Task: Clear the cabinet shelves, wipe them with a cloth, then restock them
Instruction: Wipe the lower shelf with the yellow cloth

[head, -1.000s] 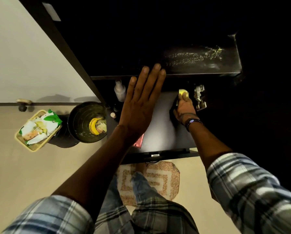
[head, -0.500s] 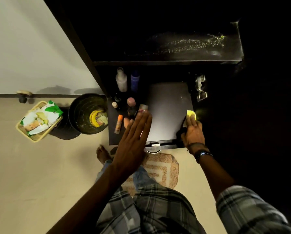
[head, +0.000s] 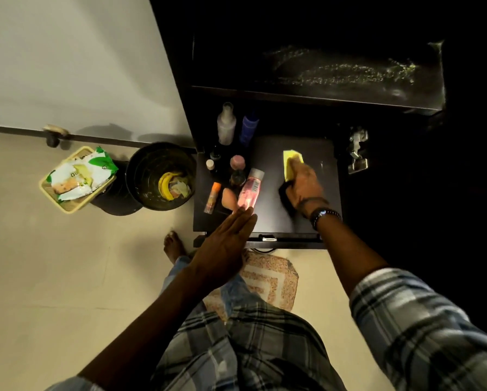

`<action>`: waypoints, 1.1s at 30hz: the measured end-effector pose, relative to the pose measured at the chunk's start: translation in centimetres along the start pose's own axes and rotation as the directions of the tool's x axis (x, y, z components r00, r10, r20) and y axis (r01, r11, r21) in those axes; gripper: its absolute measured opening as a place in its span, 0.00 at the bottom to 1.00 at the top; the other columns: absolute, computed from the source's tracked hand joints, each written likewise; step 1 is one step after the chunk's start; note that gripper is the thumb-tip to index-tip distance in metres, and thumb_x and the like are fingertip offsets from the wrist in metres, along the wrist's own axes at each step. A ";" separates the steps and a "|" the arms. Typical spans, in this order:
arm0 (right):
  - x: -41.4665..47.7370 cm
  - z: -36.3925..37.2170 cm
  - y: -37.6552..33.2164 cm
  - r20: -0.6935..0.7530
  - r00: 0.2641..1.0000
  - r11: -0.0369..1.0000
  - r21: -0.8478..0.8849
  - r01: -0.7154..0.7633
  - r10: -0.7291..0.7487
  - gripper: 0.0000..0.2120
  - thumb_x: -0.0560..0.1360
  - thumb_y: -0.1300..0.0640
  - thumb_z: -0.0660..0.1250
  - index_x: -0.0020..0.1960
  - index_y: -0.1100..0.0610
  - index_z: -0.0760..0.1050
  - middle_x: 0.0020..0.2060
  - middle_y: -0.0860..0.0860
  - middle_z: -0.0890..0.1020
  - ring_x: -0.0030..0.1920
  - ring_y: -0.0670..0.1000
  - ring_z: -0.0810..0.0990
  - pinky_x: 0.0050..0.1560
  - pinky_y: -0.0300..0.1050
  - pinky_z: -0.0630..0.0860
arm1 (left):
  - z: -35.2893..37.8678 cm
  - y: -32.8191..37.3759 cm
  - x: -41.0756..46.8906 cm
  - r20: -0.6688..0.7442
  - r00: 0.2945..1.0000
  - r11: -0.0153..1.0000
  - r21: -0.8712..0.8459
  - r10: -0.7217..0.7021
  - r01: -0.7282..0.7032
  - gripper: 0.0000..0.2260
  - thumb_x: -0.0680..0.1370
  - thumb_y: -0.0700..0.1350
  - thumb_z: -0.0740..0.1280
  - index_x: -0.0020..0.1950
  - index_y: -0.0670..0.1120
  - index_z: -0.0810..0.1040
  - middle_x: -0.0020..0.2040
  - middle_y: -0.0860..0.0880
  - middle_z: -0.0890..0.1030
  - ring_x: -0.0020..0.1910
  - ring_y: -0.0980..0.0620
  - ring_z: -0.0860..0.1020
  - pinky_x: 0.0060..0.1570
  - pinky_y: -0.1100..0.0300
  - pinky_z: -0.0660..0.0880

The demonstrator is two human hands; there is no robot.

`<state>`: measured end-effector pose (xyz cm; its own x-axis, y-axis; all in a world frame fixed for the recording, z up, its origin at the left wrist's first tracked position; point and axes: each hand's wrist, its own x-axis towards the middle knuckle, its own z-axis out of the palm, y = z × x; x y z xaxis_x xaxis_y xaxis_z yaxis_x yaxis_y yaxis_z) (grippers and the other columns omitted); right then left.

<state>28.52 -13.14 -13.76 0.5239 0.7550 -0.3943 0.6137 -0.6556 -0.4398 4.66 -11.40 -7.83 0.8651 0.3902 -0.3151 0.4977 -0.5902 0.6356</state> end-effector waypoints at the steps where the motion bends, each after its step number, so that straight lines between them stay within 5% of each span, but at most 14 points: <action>1: 1.6 -0.4 -0.4 -0.002 1.000 1.000 0.008 0.011 -0.011 0.31 0.73 0.65 0.64 0.74 0.59 0.61 0.67 0.64 0.68 0.66 0.63 0.69 0.68 0.50 0.65 | 0.1 0.0 -0.1 -0.012 1.000 1.000 -0.009 0.002 -0.002 0.31 0.76 0.35 0.60 0.76 0.42 0.49 0.78 0.44 0.49 0.77 0.49 0.44 0.75 0.59 0.44; 8: 6.1 1.2 -4.8 0.134 0.962 0.971 0.045 0.234 -0.238 0.32 0.73 0.71 0.57 0.75 0.60 0.56 0.76 0.57 0.57 0.77 0.55 0.54 0.76 0.42 0.48 | 0.3 0.6 -0.1 0.046 0.999 1.000 -0.025 -0.017 0.018 0.31 0.76 0.35 0.58 0.77 0.45 0.49 0.78 0.47 0.47 0.70 0.57 0.37 0.66 0.66 0.36; 13: 3.1 0.0 0.4 0.021 0.988 0.980 -0.126 0.155 -0.154 0.34 0.71 0.65 0.63 0.76 0.56 0.58 0.76 0.55 0.59 0.76 0.55 0.58 0.75 0.53 0.56 | 0.9 -0.1 0.9 0.048 0.999 0.998 -0.056 0.002 0.001 0.33 0.74 0.33 0.59 0.76 0.43 0.50 0.78 0.45 0.48 0.76 0.50 0.42 0.75 0.56 0.46; 17: 5.5 -3.6 4.3 0.011 1.000 0.985 -0.174 0.004 -0.002 0.32 0.74 0.63 0.61 0.76 0.61 0.54 0.76 0.59 0.56 0.76 0.58 0.56 0.76 0.48 0.54 | 0.7 0.0 1.9 0.049 0.999 0.997 -0.071 -0.011 0.014 0.36 0.73 0.33 0.62 0.76 0.43 0.46 0.78 0.45 0.45 0.76 0.49 0.41 0.74 0.58 0.42; 21: 7.8 -5.4 2.9 0.004 0.975 0.970 -0.096 -0.223 0.224 0.27 0.77 0.59 0.61 0.74 0.62 0.59 0.71 0.63 0.66 0.70 0.62 0.67 0.69 0.49 0.64 | 0.9 0.1 2.6 0.041 0.999 0.997 -0.083 0.002 0.002 0.39 0.72 0.32 0.64 0.76 0.42 0.45 0.78 0.44 0.46 0.77 0.47 0.43 0.76 0.51 0.48; 26: 2.4 -0.4 1.1 0.014 1.000 0.999 -0.040 0.026 -0.025 0.32 0.74 0.63 0.61 0.76 0.58 0.56 0.76 0.57 0.57 0.75 0.57 0.59 0.75 0.48 0.58 | 1.8 0.3 2.8 0.045 0.999 0.996 -0.086 0.011 -0.007 0.38 0.72 0.31 0.63 0.75 0.41 0.45 0.77 0.42 0.48 0.76 0.49 0.44 0.75 0.55 0.49; 30: -6.1 3.1 3.4 -0.005 0.998 0.992 -0.114 0.058 -0.059 0.29 0.76 0.58 0.55 0.76 0.57 0.56 0.76 0.54 0.59 0.75 0.55 0.58 0.76 0.46 0.57 | 3.0 -0.2 2.0 0.024 0.999 0.996 -0.083 0.020 -0.018 0.35 0.72 0.31 0.62 0.75 0.39 0.47 0.77 0.40 0.51 0.76 0.45 0.48 0.75 0.50 0.53; 33: -11.0 3.0 6.8 -0.093 0.996 0.984 -0.178 -0.021 0.004 0.27 0.77 0.50 0.49 0.74 0.58 0.63 0.73 0.56 0.66 0.72 0.58 0.66 0.70 0.53 0.68 | 3.3 -0.3 1.2 0.042 0.999 0.996 -0.090 0.004 0.000 0.36 0.73 0.32 0.62 0.72 0.43 0.41 0.77 0.43 0.48 0.76 0.47 0.45 0.75 0.51 0.51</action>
<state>25.15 -25.95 -14.86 0.5793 0.7501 -0.3189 0.6979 -0.6586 -0.2814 5.77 -13.03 -10.76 0.8690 0.3577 -0.3420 0.4899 -0.5241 0.6966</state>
